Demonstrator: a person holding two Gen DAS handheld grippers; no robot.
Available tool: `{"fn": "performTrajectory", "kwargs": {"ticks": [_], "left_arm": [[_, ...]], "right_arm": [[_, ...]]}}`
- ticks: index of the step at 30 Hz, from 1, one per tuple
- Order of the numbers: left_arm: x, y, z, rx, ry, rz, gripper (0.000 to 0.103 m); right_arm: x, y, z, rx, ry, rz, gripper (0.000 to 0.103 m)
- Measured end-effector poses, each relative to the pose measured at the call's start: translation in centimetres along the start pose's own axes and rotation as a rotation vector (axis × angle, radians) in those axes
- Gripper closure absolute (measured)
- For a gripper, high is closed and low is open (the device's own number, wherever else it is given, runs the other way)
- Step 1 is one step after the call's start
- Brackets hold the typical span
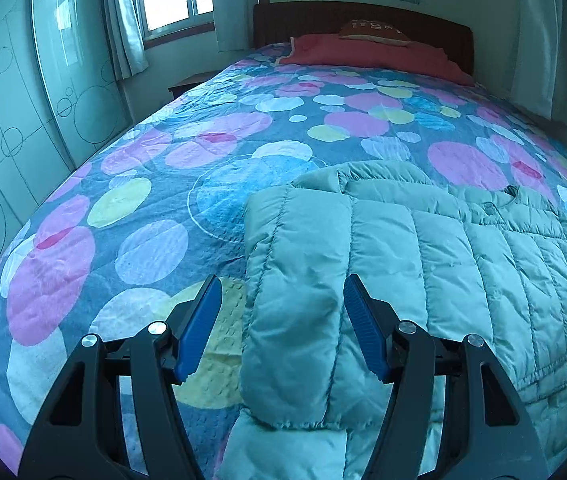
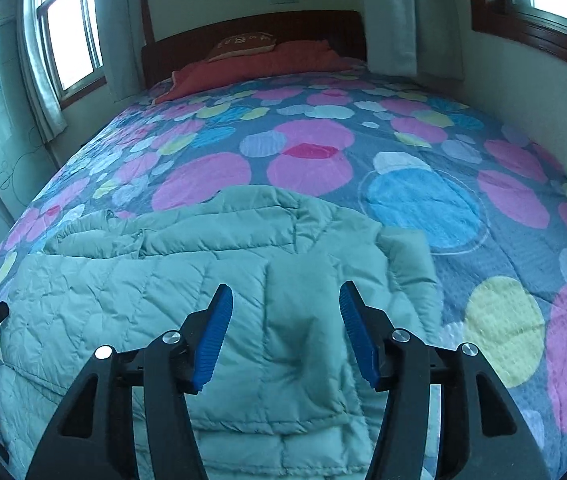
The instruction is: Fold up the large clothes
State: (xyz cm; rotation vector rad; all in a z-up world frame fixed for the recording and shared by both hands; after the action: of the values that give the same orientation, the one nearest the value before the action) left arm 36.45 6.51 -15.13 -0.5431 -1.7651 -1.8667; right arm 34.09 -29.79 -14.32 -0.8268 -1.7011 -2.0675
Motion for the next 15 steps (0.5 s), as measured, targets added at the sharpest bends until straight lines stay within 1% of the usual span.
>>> {"fn": "performTrajectory", "kwargs": {"ticks": [3,5,6,7,10,12,15], "left_arm": [[-2.2,-0.2,-0.1,-0.013,0.029,0.041,0.040],[-3.8,-1.1,-0.1,-0.031,0.041,0.091,0.038],[-4.5,-1.6,-0.2,-0.031,0.028,0.114,0.038],[-4.9,-2.0,-0.2,-0.025,0.016,0.127,0.038],[-4.2,-2.0,0.3,-0.005,0.022,0.112,0.038],[-2.9,-1.9,0.7,0.019,0.027,0.095,0.038],[-0.5,-1.7,0.9,0.085,-0.005,0.044,0.038]], "right_arm": [[-2.9,-0.6,0.8,0.033,-0.024,0.055,0.047],[-5.2,-2.0,0.4,0.036,-0.048,0.134,0.047],[-5.8,-2.5,0.4,0.030,-0.039,0.146,0.047],[-5.7,-2.5,0.3,0.030,-0.037,0.134,0.046],[-4.2,-2.2,0.3,0.014,-0.029,0.133,0.046],[-2.6,-2.2,0.3,-0.003,-0.016,0.113,0.046],[-0.9,-3.2,0.4,0.002,-0.020,0.097,0.046]]}}
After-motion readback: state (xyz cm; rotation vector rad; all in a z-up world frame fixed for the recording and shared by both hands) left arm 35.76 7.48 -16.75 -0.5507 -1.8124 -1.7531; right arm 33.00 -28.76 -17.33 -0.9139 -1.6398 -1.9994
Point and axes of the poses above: each gripper's, at about its wrist camera, not at the fingertips, and x roughly against the way its jaws point, z to its left, y to its top, the point moved 7 cm from there along -x, roughly the way its jaws point, and after that the axes turned 7 degrees about -z, right-handed, at the moved point
